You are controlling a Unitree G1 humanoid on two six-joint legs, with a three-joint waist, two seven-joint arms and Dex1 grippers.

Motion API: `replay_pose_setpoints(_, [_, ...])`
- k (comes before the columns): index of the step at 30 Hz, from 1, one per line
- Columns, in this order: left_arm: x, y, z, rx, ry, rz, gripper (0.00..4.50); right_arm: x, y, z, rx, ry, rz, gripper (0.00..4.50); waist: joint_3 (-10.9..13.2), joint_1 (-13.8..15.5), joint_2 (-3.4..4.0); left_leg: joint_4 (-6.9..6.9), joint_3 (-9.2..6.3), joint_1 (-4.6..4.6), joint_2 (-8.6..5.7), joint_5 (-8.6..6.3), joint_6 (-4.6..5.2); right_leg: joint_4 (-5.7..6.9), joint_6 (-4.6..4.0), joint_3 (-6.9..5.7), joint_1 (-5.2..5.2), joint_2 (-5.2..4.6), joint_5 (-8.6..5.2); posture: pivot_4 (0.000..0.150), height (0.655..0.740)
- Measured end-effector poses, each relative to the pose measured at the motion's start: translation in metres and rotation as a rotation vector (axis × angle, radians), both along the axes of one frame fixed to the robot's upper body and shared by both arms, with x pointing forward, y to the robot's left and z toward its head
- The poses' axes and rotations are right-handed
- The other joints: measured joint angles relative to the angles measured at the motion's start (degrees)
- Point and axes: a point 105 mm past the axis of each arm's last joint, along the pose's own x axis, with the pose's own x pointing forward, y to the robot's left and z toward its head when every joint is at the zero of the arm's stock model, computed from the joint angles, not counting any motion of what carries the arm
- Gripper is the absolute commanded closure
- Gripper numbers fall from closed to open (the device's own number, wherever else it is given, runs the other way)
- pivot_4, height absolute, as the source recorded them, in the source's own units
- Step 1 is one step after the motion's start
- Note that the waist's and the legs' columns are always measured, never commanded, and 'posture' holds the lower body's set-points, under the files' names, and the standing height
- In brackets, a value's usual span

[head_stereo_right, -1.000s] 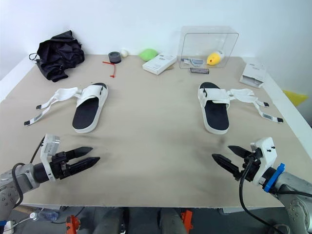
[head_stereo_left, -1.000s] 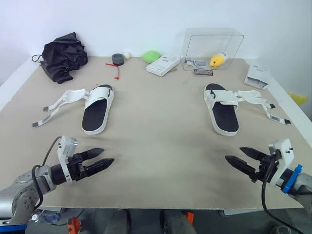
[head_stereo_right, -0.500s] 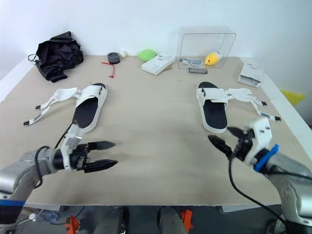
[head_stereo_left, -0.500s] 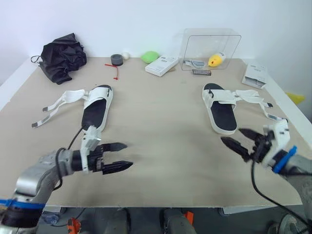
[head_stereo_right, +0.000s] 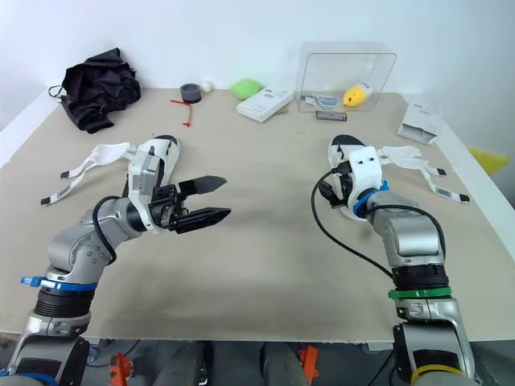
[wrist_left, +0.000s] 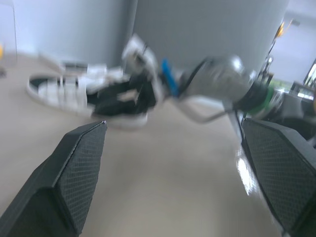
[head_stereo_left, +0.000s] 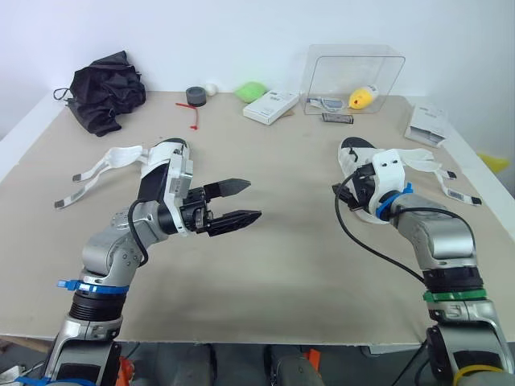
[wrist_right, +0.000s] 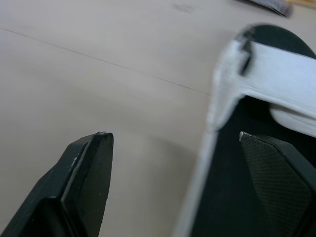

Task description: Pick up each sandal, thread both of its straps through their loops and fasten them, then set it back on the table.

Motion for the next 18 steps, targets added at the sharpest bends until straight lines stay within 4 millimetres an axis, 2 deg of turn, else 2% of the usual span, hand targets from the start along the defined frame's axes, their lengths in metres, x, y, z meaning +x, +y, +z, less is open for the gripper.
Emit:
replay_pose_setpoints(3, [-0.001, 0.000, -0.003, 0.013, 0.007, -0.001, 0.00, 0.006, -0.002, -0.011, 0.018, 0.027, -0.020, 0.10, 0.00, -0.17, 0.01, 0.00, 0.02, 0.03, 0.02, -0.02, 0.03, 0.01, -0.01, 0.03, -0.01, 0.04, 0.00, 0.150, 0.7400])
replay_pose_setpoints(9, [0.003, -0.002, -0.009, 0.036, -0.002, 0.032, 0.00, 0.024, 0.008, -0.008, 0.056, 0.004, -0.016, 0.10, 0.00, -0.27, 0.01, 0.16, 0.00, 0.08, 0.14, 0.00, 0.05, 0.04, 0.10, 0.04, 0.05, 0.20, 0.04, 0.150, 0.7400])
replay_pose_setpoints(12, [0.022, -0.005, -0.003, 0.033, -0.046, 0.136, 0.00, 0.042, 0.008, -0.008, 0.057, -0.004, -0.071, 0.10, 0.00, -0.26, 0.01, 0.25, 0.05, 0.09, 0.12, 0.07, 0.13, 0.03, 0.20, 0.10, 0.08, 0.21, 0.19, 0.150, 0.7400])
replay_pose_setpoints(14, [0.028, -0.005, -0.003, 0.049, -0.068, 0.184, 0.00, 0.048, 0.006, -0.007, 0.048, -0.016, -0.095, 0.10, 0.00, -0.26, 0.00, 0.26, 0.06, 0.09, 0.12, 0.08, 0.14, 0.02, 0.21, 0.12, 0.09, 0.21, 0.19, 0.150, 0.7400])
replay_pose_setpoints(18, [0.044, -0.005, -0.013, 0.082, -0.059, 0.280, 0.00, 0.060, 0.004, -0.002, 0.021, -0.042, -0.154, 0.10, 0.01, -0.27, 0.02, 0.22, 0.14, 0.06, 0.08, 0.07, 0.14, 0.02, -0.09, 0.20, 0.03, 0.15, 0.37, 0.150, 0.7400])
